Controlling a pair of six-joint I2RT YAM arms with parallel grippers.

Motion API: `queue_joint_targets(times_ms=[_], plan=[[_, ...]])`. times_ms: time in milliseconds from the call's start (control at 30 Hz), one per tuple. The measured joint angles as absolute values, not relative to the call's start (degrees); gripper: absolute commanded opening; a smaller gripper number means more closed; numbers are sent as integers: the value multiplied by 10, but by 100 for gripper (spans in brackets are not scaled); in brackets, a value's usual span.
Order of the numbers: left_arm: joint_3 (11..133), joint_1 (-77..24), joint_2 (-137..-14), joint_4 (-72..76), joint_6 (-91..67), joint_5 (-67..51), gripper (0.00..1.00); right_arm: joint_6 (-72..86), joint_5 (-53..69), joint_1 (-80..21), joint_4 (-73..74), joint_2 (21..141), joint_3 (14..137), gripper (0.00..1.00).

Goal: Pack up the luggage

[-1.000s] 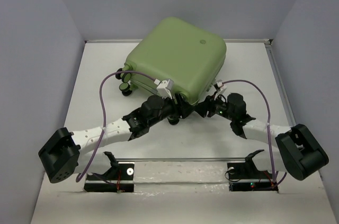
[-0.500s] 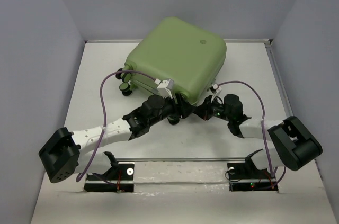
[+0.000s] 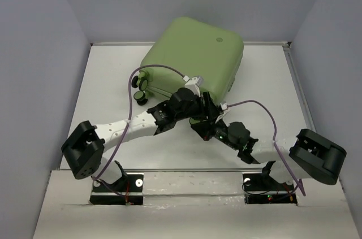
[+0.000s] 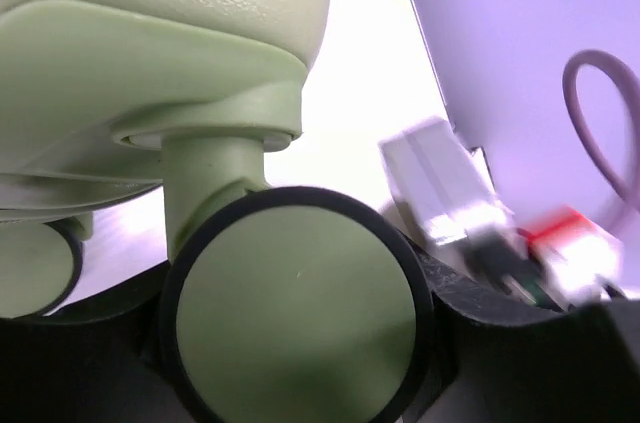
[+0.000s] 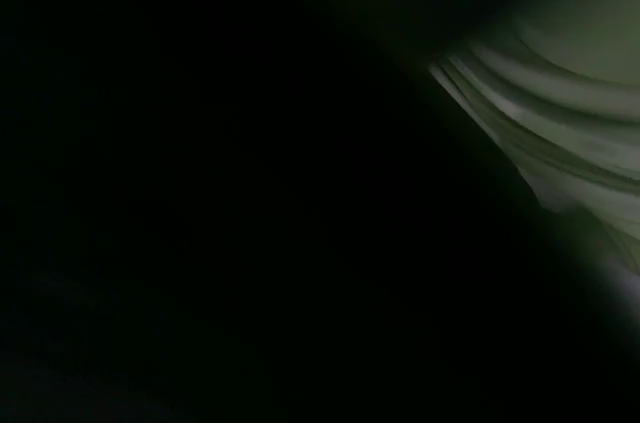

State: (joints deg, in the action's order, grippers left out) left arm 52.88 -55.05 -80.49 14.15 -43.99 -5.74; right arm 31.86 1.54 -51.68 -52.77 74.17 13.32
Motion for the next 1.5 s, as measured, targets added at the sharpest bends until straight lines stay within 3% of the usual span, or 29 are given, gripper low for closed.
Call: queue_joint_targets(times_ms=[300, 467, 567, 600, 733, 1000, 1500], plan=[[591, -525, -853, 93, -456, -81, 6, 357, -117, -587, -796, 918, 186, 7], [590, -530, -853, 113, -468, -76, 6, 357, -159, -623, -801, 882, 161, 8], [578, -536, -853, 143, -482, -67, 6, 347, -177, -655, -735, 791, 122, 27], [572, -536, -852, 150, -484, -67, 6, 344, -194, -661, -688, 752, 114, 41], [559, -536, -852, 179, -495, -70, 6, 339, -242, -628, -525, 628, 103, 56], [558, -536, -852, 185, -503, -72, 6, 315, -220, -460, -351, 529, 105, 57], [557, -535, -853, 191, -503, -75, 6, 219, -79, -345, -303, 614, 164, 54]])
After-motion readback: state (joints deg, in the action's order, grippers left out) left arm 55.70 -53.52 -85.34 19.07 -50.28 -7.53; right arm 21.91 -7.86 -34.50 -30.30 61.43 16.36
